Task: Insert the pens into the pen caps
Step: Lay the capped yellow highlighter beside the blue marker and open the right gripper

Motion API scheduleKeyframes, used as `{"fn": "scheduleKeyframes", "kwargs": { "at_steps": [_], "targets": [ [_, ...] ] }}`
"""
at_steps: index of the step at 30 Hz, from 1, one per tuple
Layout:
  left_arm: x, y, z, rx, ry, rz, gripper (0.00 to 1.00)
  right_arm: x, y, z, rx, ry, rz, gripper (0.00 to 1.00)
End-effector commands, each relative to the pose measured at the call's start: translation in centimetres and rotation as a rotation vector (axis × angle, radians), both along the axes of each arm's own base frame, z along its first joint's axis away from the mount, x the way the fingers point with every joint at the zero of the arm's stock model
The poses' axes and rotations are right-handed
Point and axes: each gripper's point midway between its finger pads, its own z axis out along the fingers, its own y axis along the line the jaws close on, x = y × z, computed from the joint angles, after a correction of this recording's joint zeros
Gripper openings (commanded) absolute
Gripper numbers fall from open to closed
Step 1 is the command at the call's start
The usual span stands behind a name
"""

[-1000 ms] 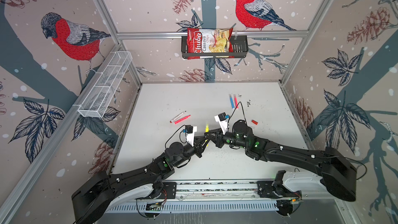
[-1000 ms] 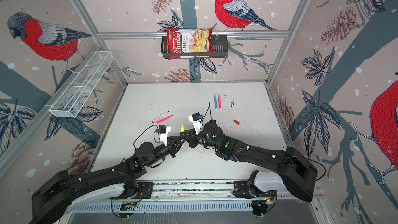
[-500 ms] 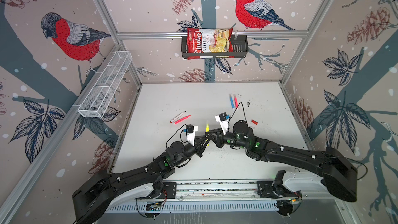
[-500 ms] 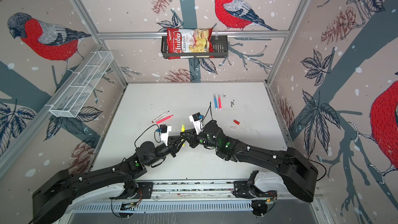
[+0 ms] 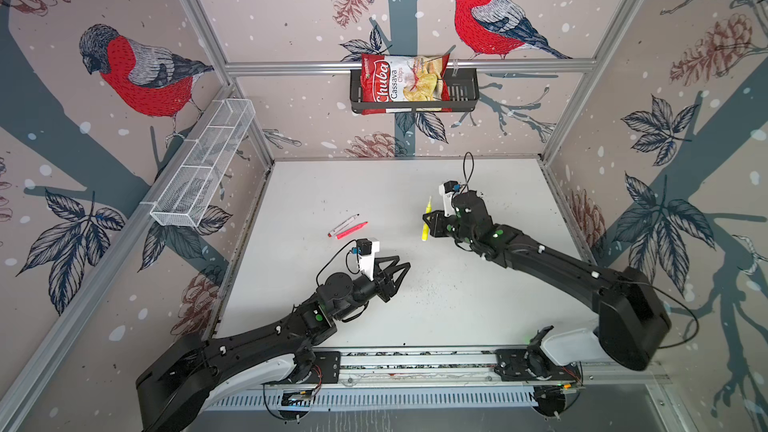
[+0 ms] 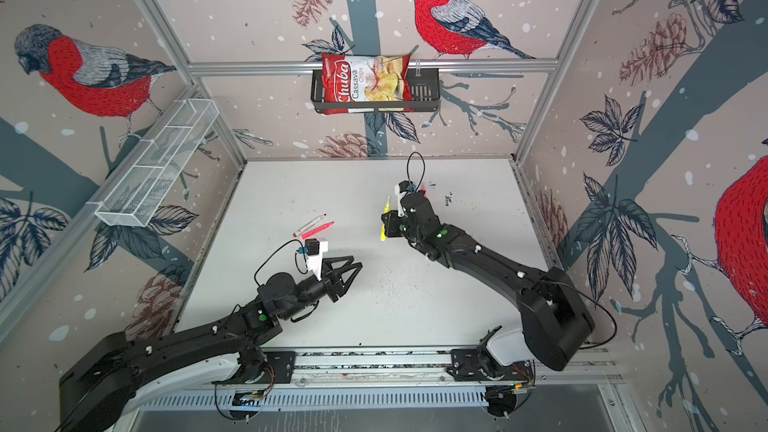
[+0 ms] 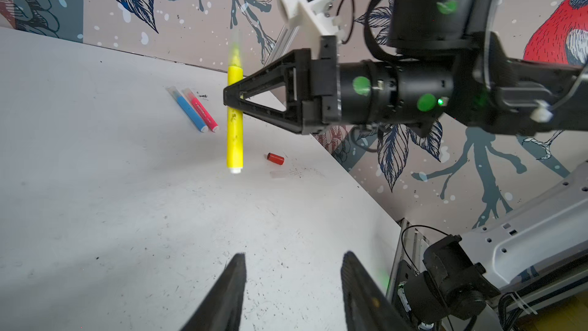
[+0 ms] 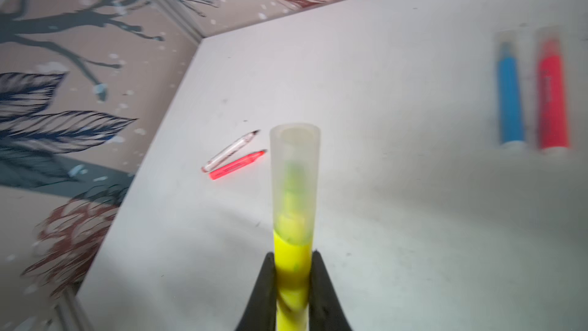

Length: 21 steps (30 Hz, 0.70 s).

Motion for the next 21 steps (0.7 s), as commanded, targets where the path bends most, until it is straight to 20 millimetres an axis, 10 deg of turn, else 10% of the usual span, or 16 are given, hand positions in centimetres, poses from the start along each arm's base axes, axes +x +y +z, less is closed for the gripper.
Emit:
{"fn": "scheduleKeyframes", "kwargs": {
  "at_steps": [1, 10, 21],
  "targets": [
    [0.0, 0.5, 0.1, 0.003, -0.011, 0.016, 0.49, 1.3, -2.2, -3.2, -0.175, 0.121, -0.011, 0.01],
    [-0.5, 2.4, 0.5, -0.013, -0.017, 0.059, 0.50, 9.5, -3.5, -5.6, -0.379, 0.205, -0.070, 0.01],
    [-0.9, 3.9, 0.8, -0.035, -0.022, 0.091, 0.50, 14.2, -4.1, -9.1, -0.556, 0.254, -0.093, 0.06]
  ]
}}
